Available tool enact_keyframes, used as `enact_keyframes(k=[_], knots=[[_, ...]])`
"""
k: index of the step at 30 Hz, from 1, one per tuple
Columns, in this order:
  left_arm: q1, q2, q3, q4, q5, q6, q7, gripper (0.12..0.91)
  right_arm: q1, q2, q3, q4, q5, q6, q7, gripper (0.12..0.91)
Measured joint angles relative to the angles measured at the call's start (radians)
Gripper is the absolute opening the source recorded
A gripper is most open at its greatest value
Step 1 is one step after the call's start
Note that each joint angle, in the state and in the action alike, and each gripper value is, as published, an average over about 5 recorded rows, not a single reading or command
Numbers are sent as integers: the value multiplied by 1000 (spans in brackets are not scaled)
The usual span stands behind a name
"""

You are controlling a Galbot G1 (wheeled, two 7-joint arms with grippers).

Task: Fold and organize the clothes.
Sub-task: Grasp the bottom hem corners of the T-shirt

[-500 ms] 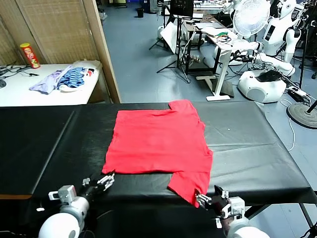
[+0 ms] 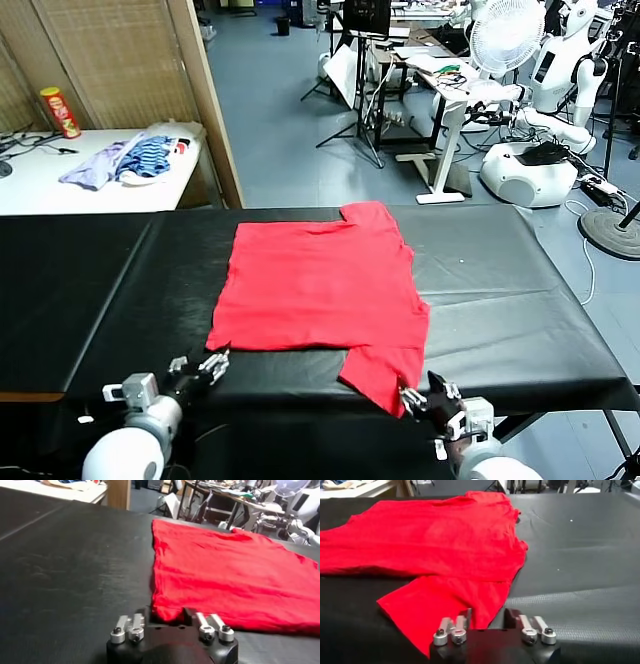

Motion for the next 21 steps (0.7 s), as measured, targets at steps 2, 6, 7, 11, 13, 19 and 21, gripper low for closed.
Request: enact_keyframes(k=[2,6,7,11,13,19,21], knots=[[9,-4,5,-10,0,0,-8,136,-11,-6,8,18,1,-12,-1,123],[37,-12,13,-48,3,2,-35,125,-17,-22,26,53,9,-12,-2,123],[46,-14,12,-61,2,2,-43,126,-14,-28,31,58,13,-3,-2,123],[93,-20,3,-121,-11,-11,-69,126,21,-51,40,49,33,62,-6,123],[111,-23,-1,-150,-23,-30,-73,126,52,-63,41,26,47,109,-8,123],[92,-36,-11,-173,-25,-85,-81,126,198,-93,25,-102,77,253,-33,123],[68,-35,-12,-164,-24,-100,-80,126,250,-97,16,-153,76,288,-43,123]])
